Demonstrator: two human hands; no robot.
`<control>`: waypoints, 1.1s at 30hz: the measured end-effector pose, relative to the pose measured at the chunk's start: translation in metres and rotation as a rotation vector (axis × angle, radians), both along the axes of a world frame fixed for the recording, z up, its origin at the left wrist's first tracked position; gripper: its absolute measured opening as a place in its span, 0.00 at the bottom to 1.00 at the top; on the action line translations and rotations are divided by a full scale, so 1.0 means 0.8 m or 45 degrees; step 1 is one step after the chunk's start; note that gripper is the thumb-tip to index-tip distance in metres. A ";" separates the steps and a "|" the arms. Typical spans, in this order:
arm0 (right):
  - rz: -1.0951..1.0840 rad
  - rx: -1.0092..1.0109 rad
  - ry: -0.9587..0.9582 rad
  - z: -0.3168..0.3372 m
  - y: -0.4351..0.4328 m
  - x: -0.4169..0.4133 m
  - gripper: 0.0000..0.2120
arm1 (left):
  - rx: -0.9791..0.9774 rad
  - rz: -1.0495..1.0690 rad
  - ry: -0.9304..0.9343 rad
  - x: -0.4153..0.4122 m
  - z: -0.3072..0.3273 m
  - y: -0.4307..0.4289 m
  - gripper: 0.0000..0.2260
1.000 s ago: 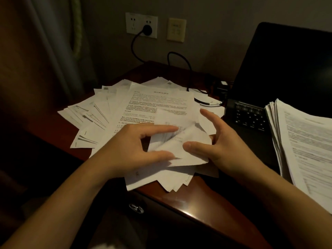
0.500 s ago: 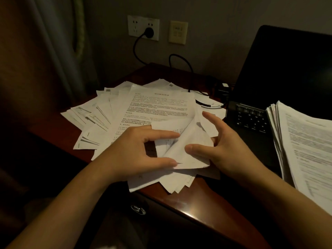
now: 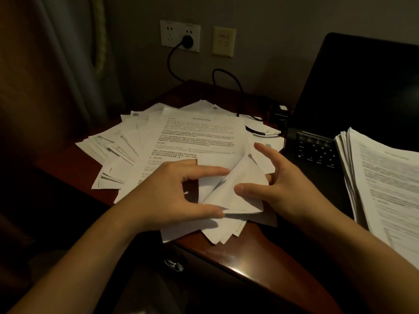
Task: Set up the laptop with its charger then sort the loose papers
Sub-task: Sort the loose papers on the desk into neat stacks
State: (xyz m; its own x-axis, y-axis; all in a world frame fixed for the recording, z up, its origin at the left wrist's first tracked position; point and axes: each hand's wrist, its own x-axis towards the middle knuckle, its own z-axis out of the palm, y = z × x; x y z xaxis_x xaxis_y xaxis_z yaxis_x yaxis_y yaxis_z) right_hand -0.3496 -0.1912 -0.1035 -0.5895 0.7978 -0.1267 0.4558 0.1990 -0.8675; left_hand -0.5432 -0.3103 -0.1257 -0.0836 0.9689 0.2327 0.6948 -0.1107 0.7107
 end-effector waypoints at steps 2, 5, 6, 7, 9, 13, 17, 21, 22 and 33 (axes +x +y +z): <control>-0.005 0.033 0.009 -0.001 0.000 -0.001 0.47 | 0.024 0.010 0.004 -0.001 0.001 0.002 0.23; 0.030 -0.014 -0.035 0.003 0.006 0.005 0.45 | 0.073 0.033 -0.161 -0.002 0.003 0.003 0.17; 0.052 -0.040 -0.056 0.005 0.009 0.007 0.45 | 0.090 0.046 -0.211 -0.001 0.002 0.002 0.18; 0.074 -0.057 -0.076 0.007 0.010 0.009 0.45 | 0.106 0.070 -0.238 -0.001 0.001 0.002 0.21; 0.096 -0.070 -0.090 0.008 0.010 0.010 0.46 | 0.138 0.100 -0.235 -0.001 0.001 0.002 0.25; 0.029 -0.082 -0.028 0.005 0.005 0.006 0.46 | 0.150 0.049 -0.156 -0.003 -0.002 0.002 0.21; -0.052 0.004 0.024 -0.003 0.000 -0.001 0.46 | 0.051 -0.022 -0.018 0.001 -0.002 0.002 0.27; -0.034 0.004 -0.012 0.000 0.003 0.000 0.45 | 0.130 0.013 -0.110 -0.002 -0.001 0.004 0.26; -0.005 -0.031 -0.022 0.003 0.005 0.004 0.45 | 0.141 0.032 -0.171 -0.002 -0.001 0.004 0.25; 0.024 -0.123 0.076 0.010 -0.002 0.004 0.45 | 0.110 -0.018 -0.077 0.002 0.001 -0.002 0.22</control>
State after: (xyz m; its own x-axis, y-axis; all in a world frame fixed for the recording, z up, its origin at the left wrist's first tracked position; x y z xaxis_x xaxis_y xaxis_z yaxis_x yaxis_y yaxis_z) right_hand -0.3460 -0.1929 -0.0951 -0.6133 0.7720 -0.1668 0.3996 0.1212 -0.9087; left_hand -0.5414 -0.3116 -0.1252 -0.0865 0.9467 0.3103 0.6486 -0.1828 0.7388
